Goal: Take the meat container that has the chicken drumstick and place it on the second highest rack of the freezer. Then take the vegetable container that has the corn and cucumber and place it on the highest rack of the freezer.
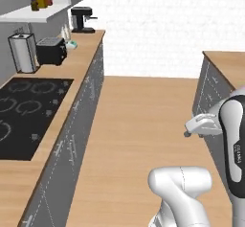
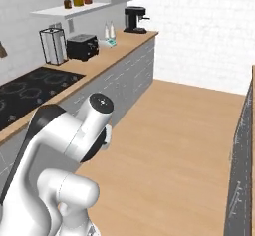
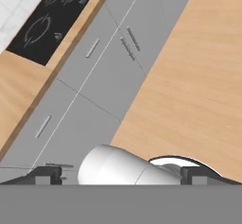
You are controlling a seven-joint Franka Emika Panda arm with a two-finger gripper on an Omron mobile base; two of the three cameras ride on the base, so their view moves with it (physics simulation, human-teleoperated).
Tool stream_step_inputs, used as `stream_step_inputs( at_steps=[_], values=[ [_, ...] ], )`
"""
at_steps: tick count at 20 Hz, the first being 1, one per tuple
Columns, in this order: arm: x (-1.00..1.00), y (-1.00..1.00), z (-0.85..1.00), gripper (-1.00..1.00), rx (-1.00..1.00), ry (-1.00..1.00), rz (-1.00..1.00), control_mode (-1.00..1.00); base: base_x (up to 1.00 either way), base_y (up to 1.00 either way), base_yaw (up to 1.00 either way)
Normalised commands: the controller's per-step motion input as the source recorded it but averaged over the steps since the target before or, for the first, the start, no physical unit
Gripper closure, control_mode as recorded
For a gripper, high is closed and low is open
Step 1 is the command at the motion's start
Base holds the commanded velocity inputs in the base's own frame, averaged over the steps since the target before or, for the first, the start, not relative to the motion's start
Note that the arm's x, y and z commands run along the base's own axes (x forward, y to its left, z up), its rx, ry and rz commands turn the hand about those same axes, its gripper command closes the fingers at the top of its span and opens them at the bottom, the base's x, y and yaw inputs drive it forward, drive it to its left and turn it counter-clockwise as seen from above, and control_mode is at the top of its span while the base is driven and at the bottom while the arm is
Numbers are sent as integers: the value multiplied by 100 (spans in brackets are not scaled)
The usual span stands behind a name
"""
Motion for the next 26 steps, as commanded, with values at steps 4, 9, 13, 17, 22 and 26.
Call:
stream_step_inputs(
  at_steps=[4, 9, 13, 17, 22, 26],
  values=[
    [0, 0, 0, -100, 0, 0, 0, 100, 14, 7, 65],
    [0, 0, 0, -100, 0, 0, 0, 100, 0, 9, 68],
    [0, 0, 0, -100, 0, 0, 0, 100, 10, 17, 73],
    [0, 0, 0, -100, 0, 0, 0, 100, 20, 16, 78],
    [0, 0, 0, -100, 0, 0, 0, 100, 8, 5, 84],
    [0, 0, 0, -100, 0, 0, 0, 100, 0, 4, 73]
  ],
)
